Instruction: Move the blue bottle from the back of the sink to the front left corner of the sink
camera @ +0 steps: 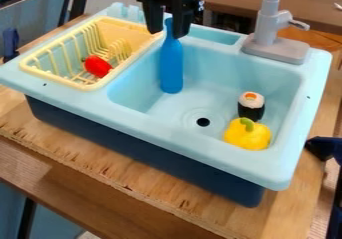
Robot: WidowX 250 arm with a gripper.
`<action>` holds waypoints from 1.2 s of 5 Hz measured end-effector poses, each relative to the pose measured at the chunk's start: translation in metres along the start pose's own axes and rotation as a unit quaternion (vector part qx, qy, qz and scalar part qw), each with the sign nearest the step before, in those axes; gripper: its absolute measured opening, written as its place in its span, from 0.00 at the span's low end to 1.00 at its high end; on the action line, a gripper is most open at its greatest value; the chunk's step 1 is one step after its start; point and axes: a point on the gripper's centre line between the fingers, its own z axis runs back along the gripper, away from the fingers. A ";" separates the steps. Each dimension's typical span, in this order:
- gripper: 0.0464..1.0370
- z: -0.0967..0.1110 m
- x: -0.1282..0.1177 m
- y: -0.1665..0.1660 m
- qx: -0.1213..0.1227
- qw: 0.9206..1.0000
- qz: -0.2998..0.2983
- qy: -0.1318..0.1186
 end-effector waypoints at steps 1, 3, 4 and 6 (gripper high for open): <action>0.33 0.000 0.000 -0.001 -0.002 1.000 0.005 0.000; 0.26 -0.002 -0.015 -0.013 0.006 1.000 -0.002 0.022; 0.26 0.021 -0.036 -0.043 0.008 1.000 0.003 -0.011; 0.26 0.043 -0.099 -0.058 0.030 0.999 0.031 -0.006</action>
